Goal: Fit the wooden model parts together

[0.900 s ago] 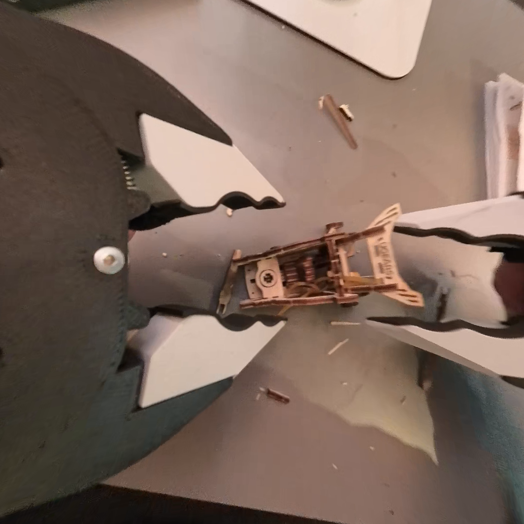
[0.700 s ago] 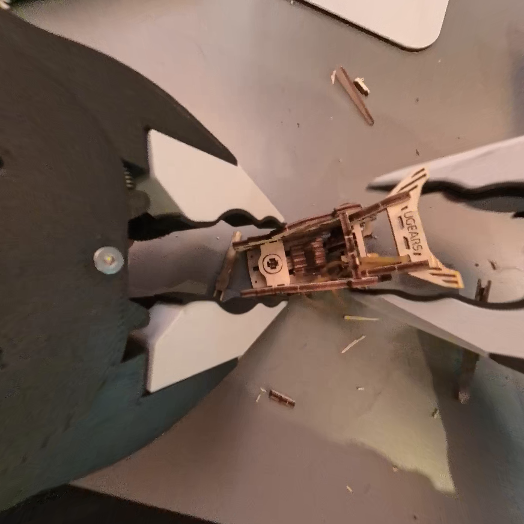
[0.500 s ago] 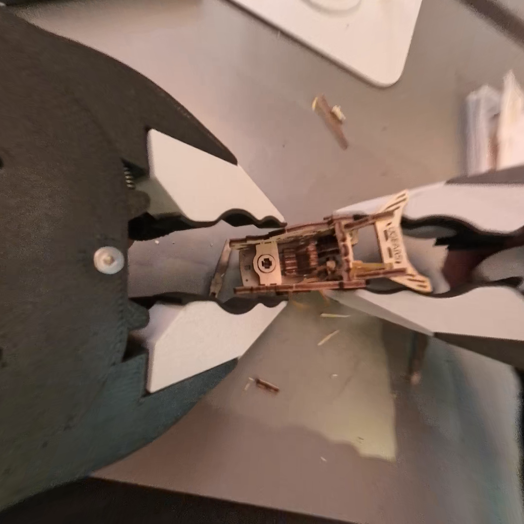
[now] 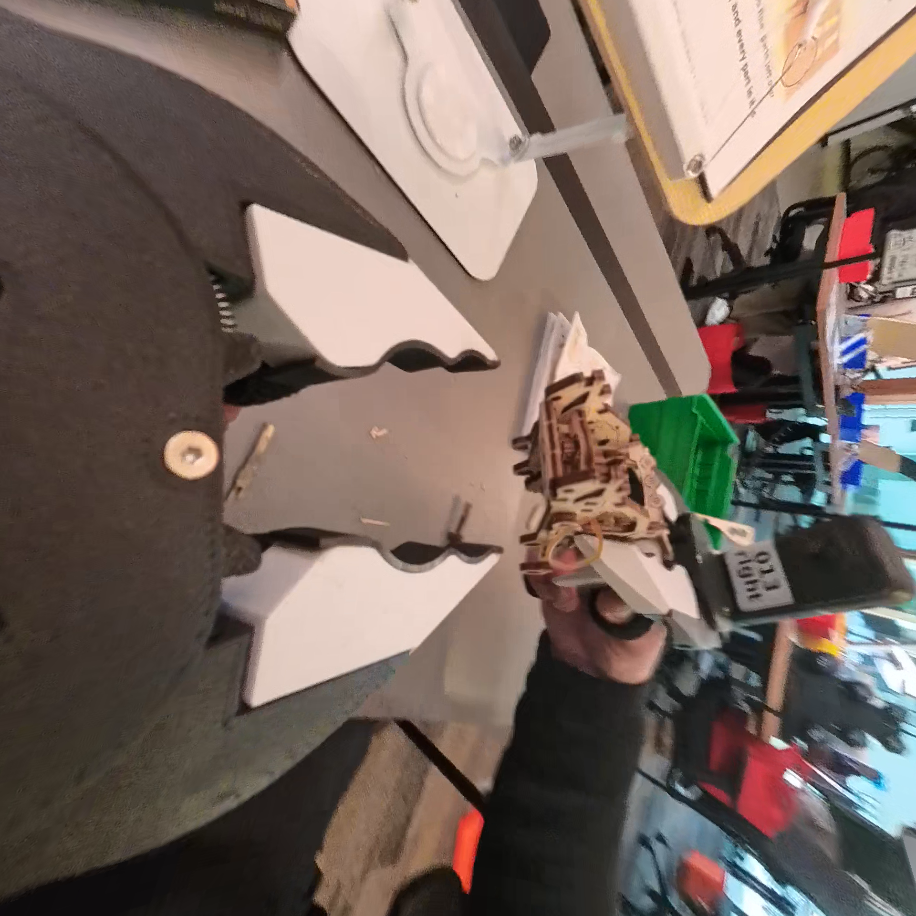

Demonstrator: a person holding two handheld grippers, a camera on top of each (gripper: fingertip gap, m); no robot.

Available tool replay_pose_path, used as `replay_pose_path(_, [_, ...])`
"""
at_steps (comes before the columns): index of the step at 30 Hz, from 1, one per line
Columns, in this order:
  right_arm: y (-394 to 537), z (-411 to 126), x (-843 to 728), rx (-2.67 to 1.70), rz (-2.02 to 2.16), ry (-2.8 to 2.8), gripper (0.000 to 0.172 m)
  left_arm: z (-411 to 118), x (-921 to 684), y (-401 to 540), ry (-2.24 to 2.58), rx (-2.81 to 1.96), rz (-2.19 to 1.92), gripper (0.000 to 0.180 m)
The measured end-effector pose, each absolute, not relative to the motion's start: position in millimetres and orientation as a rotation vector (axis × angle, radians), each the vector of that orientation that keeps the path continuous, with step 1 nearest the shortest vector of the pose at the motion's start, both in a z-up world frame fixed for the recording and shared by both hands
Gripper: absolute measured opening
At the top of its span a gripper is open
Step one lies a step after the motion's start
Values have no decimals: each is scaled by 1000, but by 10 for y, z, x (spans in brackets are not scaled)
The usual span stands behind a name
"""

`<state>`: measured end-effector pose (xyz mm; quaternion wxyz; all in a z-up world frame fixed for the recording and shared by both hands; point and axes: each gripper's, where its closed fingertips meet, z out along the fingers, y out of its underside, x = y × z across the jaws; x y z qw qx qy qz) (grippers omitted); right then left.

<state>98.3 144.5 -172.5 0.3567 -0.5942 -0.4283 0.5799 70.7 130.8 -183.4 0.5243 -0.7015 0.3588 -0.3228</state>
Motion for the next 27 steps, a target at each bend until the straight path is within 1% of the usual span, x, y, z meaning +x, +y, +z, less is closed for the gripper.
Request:
replay_pose_path(2, [1355, -1572, 943, -1512, 1501, -1068, 47, -1621, 748, 1265, 818, -1606, -891, 70])
replay_pose_path(5, [1238, -1372, 907, -1462, 1424, -1041, 47, -1282, 783, 1154, 794, -1467, -1009, 64])
replay_pose_path(7, [1153, -1261, 911, -1422, 1317, -1071, 47, -1116, 782, 1092, 795, -1386, -1032, 46])
replay_pose_path(11, [1008, -1020, 954, -1353, 1143, -1096, 47, -898, 817, 941, 829, -1258, -1074, 44])
replay_pose_path(17, [762, -766, 1000, -1249, 935, -1118, 47, -673, 857, 694, 950, -1109, -1069, 44])
replay_pose_path(19, [725, -674, 1020, -1203, 762, -1119, 47, -662, 853, 691, 965, -1135, -1086, 45])
replay_pose_path(21, [695, -603, 1041, -1161, 536, -1144, 47, -645, 818, 755, 937, -1168, -1074, 58])
replay_pose_path(22, [670, -560, 1048, -1139, 448, -1153, 47, -625, 802, 745, 940, -1164, -1088, 61])
replay_pose_path(24, [619, -511, 1055, -1088, 266, -1185, 47, -583, 784, 704, 961, -1145, -1093, 58])
replay_pose_path(27, [574, -454, 1078, -1051, 133, -1173, 47, -515, 766, 664, 972, -1127, -1090, 59])
